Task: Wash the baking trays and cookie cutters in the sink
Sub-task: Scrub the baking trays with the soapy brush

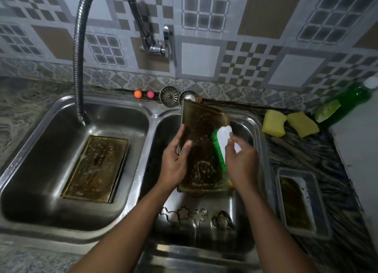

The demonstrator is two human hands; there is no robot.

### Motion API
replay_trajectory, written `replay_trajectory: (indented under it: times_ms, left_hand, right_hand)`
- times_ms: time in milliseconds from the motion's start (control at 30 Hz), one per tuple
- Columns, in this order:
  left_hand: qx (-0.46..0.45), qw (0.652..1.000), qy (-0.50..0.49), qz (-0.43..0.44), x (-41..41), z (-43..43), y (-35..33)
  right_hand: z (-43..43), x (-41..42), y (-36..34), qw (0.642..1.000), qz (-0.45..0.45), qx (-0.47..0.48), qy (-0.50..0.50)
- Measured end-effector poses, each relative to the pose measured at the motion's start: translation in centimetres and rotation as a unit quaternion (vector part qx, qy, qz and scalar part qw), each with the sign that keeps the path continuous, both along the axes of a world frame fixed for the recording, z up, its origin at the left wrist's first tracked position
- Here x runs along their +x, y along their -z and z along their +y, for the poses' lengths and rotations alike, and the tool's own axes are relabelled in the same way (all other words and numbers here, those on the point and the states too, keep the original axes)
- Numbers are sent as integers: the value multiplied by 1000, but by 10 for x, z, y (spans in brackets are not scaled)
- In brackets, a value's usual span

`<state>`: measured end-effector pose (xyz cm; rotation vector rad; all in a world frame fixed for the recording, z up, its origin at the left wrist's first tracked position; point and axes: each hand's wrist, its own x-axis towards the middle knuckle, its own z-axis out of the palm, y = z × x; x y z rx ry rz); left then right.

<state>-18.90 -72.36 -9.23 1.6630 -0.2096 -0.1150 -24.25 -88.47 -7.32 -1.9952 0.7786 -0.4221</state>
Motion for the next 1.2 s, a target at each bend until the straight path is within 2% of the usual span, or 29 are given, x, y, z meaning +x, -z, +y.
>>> replay_trajectory:
  times_ms: [67, 133, 200, 267, 433, 500, 600, 667, 733, 833, 900, 1100, 1200]
  left_hand:
    - [9, 1000, 17, 4, -6, -5, 1]
    - [15, 1000, 17, 3, -9, -8, 1]
    - [17, 1000, 6, 11, -9, -7, 2]
    - [8, 1000, 4, 27, -9, -3, 1]
    - [22, 997, 59, 41, -15, 6, 5]
    - [33, 997, 69, 32, -14, 6, 5]
    - [30, 999, 35, 19, -5, 6, 2]
    - [20, 999, -12, 24, 2, 12, 1]
    - [32, 998, -46, 22, 8, 23, 4]
    - [53, 997, -39, 36, 18, 35, 9]
    - [47, 997, -31, 52, 20, 38, 11]
    - [21, 995, -49, 79, 12, 37, 23]
    - [14, 996, -14, 85, 12, 29, 22]
  right_hand:
    - [5, 21, -10, 1000, -23, -4, -7]
    - [16, 32, -15, 997, -39, -27, -55]
    - [26, 29, -11, 991, -15, -55, -124]
    - [23, 22, -2, 987, -4, -62, -147]
    - [5, 45, -10, 999, -1, 4, -47]
    - [18, 53, -19, 998, -23, 5, -59]
    - [31, 43, -14, 990, -54, 16, -130]
    - [29, 29, -5, 987, -38, 17, -155]
    - [21, 17, -1, 990, -42, 41, -131]
    - [3, 2, -6, 990, -104, 78, -52]
    - [-12, -4, -3, 989, -123, 75, -45]
    - [-28, -16, 21, 986, -15, 123, -112]
    - [-27, -23, 24, 973, -12, 186, -134]
